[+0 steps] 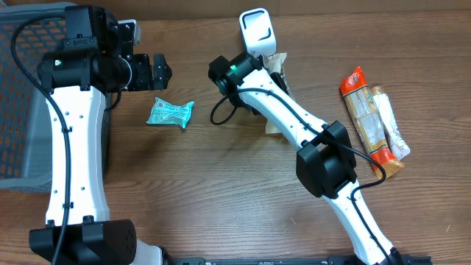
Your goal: Scan the item barcode
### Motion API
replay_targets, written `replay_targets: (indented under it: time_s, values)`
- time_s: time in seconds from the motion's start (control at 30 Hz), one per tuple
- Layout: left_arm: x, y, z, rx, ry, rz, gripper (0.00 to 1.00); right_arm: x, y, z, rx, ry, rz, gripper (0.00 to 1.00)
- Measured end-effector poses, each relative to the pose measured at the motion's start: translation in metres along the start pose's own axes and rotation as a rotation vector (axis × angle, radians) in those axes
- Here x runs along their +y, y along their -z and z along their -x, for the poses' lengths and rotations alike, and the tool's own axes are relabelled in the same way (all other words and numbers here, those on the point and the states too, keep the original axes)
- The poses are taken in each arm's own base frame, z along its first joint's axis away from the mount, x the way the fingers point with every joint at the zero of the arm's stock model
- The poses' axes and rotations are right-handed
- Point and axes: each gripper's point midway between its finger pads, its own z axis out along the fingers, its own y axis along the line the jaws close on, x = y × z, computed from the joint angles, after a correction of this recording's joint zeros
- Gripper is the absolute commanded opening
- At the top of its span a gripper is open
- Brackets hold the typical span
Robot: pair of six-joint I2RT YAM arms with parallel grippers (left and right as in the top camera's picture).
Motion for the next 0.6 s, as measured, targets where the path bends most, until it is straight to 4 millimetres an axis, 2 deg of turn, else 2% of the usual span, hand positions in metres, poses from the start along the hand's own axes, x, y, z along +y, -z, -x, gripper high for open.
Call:
replay_targets:
  time_s: [0.17, 0.33, 0.43, 0.6]
  values:
    - [0.0, 0.0, 0.0, 0.0, 0.0, 0.0, 1.0, -0.02, 0.003, -0.002, -0.014, 0.081, -0.118, 0.04]
    - [0.0, 0.0, 0.0, 0.0, 0.0, 0.0, 1.0, -0.034, -0.002, 0.005, -0.011, 0.268, -0.169, 0.04]
    - [0.0, 0.0, 0.0, 0.0, 0.0, 0.0, 1.0, -0.042, -0.016, 0.0, 0.046, 0.339, -0.13, 0.04]
    - [0.0, 0.0, 0.0, 0.0, 0.0, 0.0, 0.99, -0.061, -0.045, -0.008, 0.132, 0.361, -0.054, 0.04]
